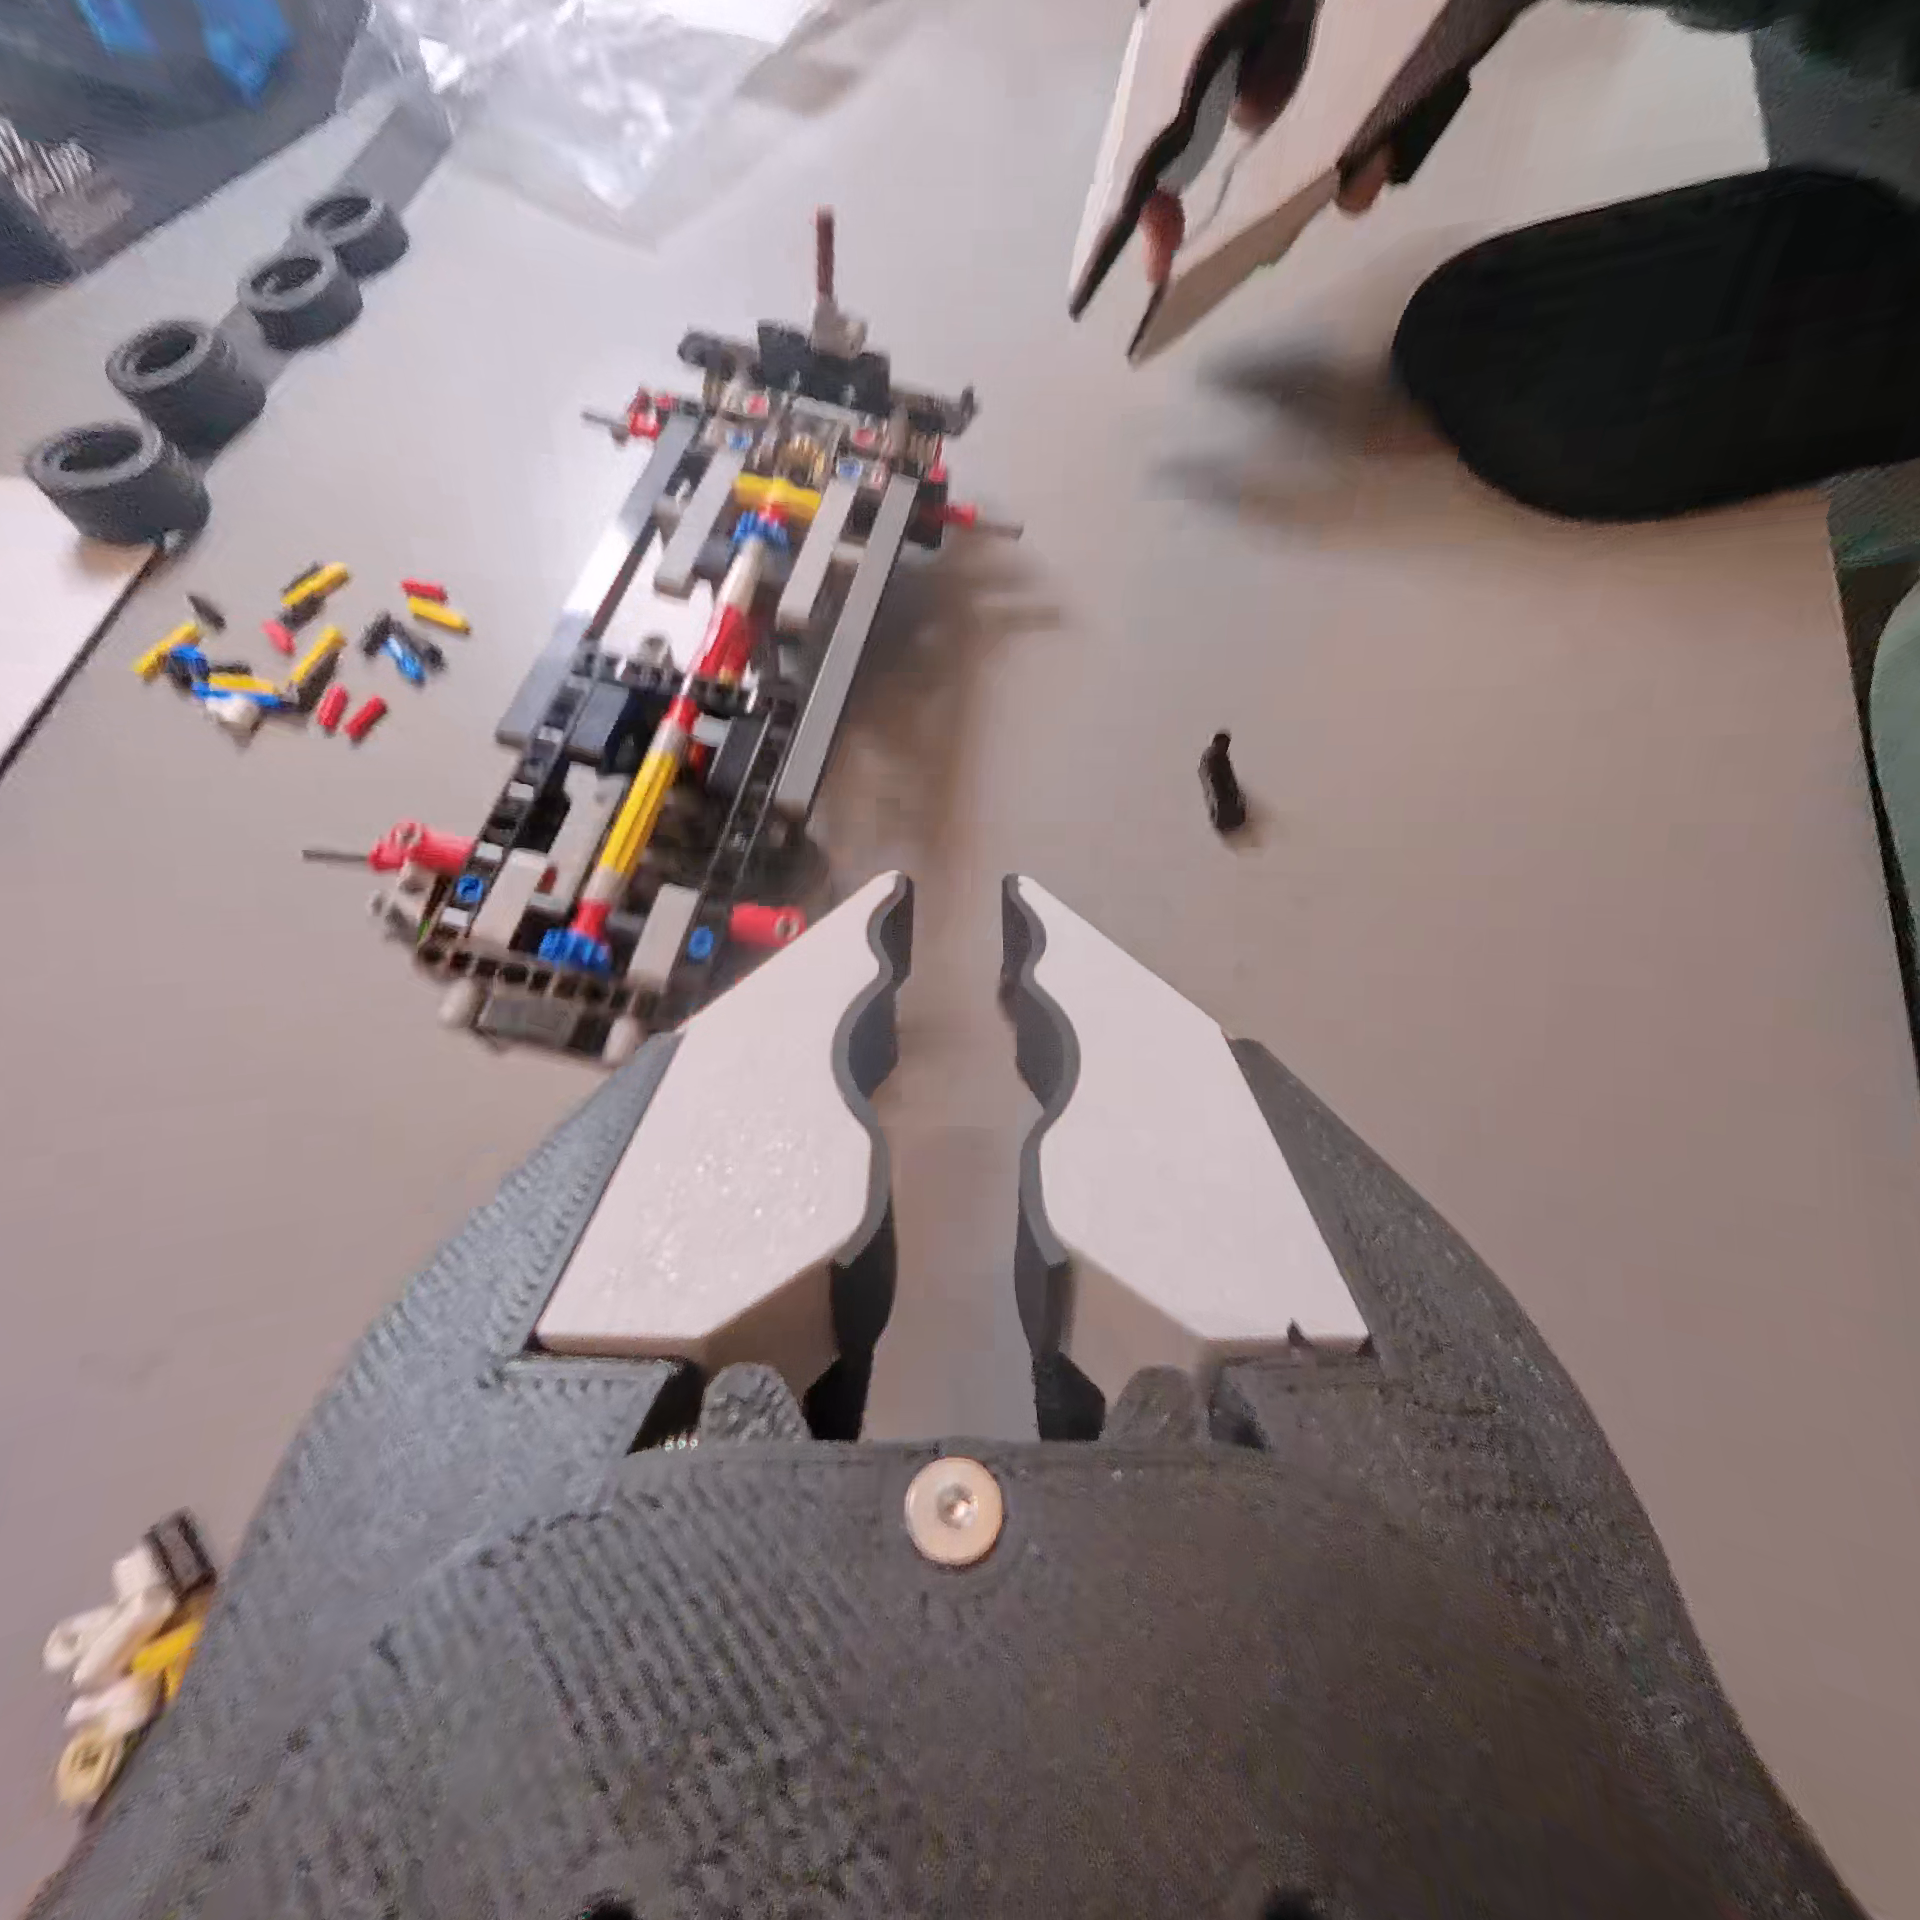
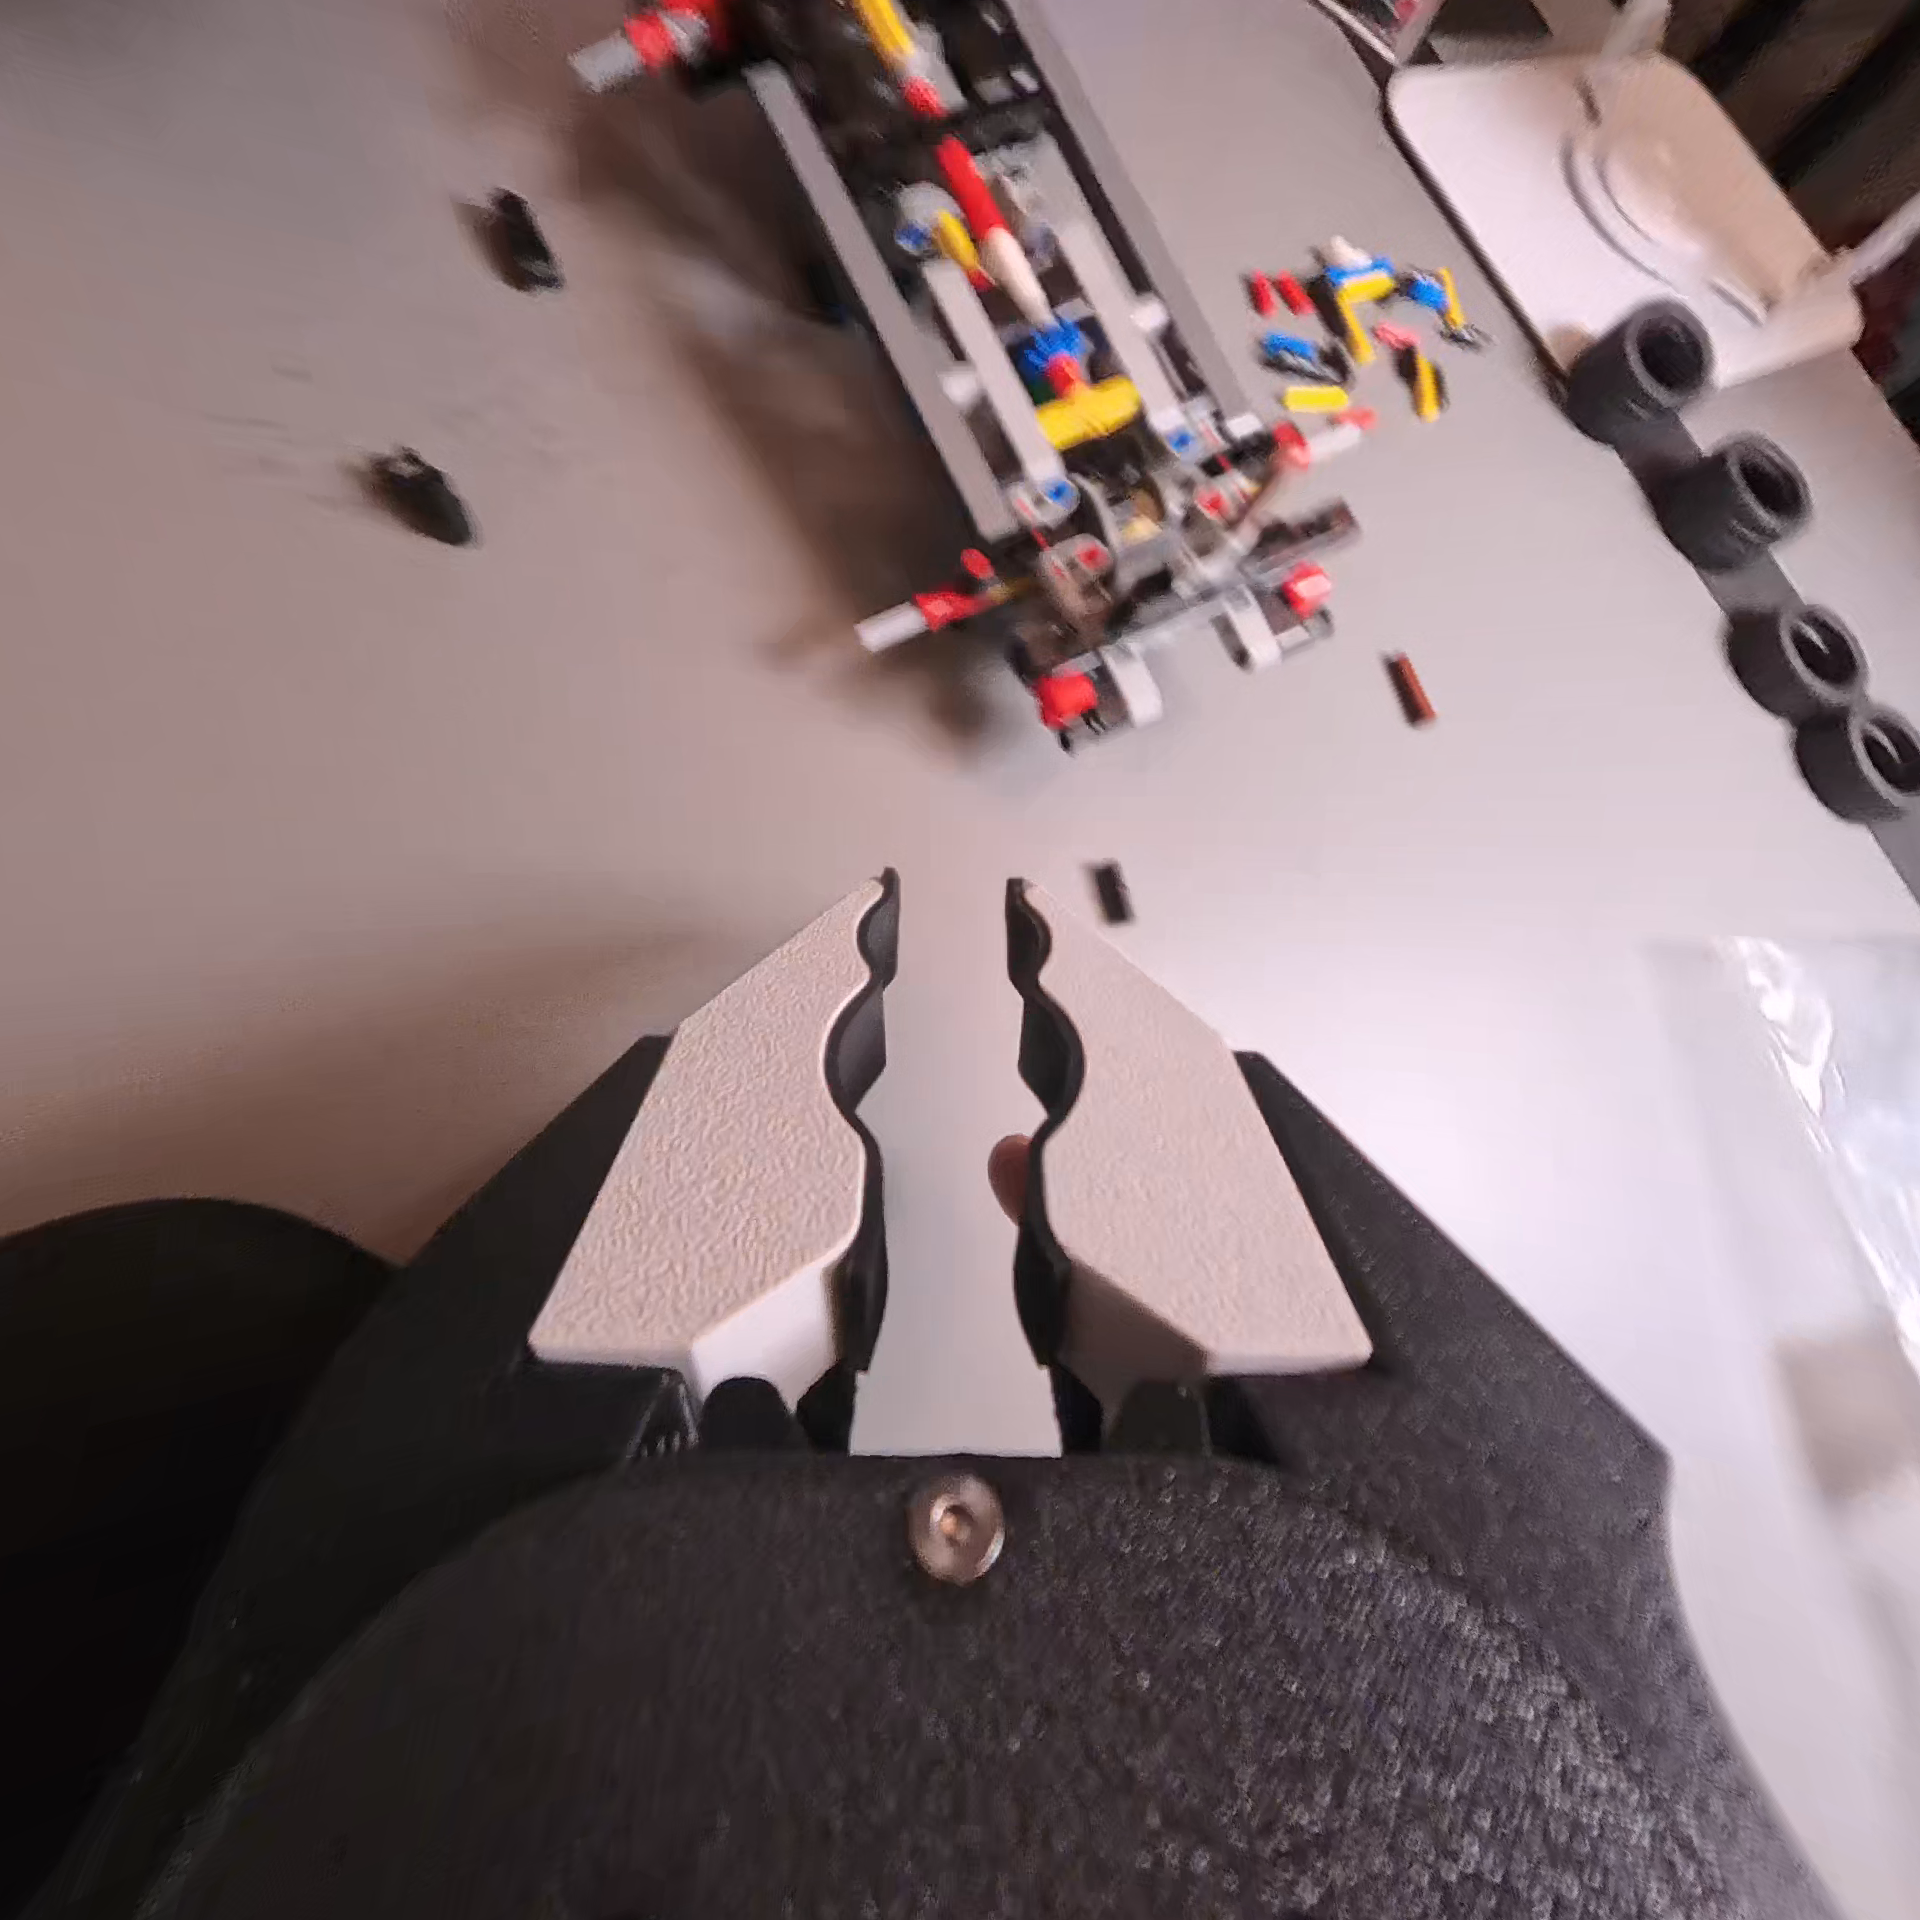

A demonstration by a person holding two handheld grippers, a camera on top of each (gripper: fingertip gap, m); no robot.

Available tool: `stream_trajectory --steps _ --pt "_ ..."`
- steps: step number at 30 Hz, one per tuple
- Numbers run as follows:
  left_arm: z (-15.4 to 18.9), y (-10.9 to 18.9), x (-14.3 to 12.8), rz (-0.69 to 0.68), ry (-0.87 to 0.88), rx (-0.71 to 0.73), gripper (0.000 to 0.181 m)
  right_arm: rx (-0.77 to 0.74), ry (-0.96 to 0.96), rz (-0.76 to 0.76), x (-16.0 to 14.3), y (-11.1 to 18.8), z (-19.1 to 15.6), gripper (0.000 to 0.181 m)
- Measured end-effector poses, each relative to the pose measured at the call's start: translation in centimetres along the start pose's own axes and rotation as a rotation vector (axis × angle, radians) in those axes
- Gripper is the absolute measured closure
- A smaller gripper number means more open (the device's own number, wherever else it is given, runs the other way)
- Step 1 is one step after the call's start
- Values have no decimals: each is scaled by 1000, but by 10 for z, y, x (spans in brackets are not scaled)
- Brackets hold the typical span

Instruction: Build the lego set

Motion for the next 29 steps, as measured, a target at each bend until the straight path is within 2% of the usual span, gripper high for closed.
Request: stream_trajectory --steps 1,4,8,10,12,15,20,22,23,29 --pt "-4 6 -6 -20 14 -4 166 -26 -11 -13 -7 -1 9 164" --pt "-8 15 -27 -79 57 -24 160 -37 -29 -64 -18 -12 31 163" --pt "0 8 -41 -121 39 -68 157 55 -32 -155 -24 -32 42 162" --pt "6 1 -45 -148 15 -83 155 96 -14 -176 -22 -37 43 167" --pt "10 -7 -48 -165 -4 -90 154 140 13 -208 -21 -38 40 180" --pt "12 -16 -51 -177 -23 -79 155 194 46 -213 -15 -37 26 180" --pt "12 -25 -50 -174 -45 -51 162 265 88 -91 11 -30 -20 181" --pt "14 -29 -49 -170 -40 -53 170 286 104 -62 17 -30 -34 181" --pt "15 -30 -48 -170 -44 -57 175 290 108 -50 20 -31 -39 181" --pt "29 -34 -45 -165 -93 -84 175 339 99 45 43 -37 -62 181"
Point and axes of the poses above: each gripper's, where its closed fingertips meet, y back along the fingers, x out of its top, z = x × y across the jaws, the point moved 4 cm from there along y, back along the fingers, and after that the axes turned 8 degrees about z, right-handed, at the moved point
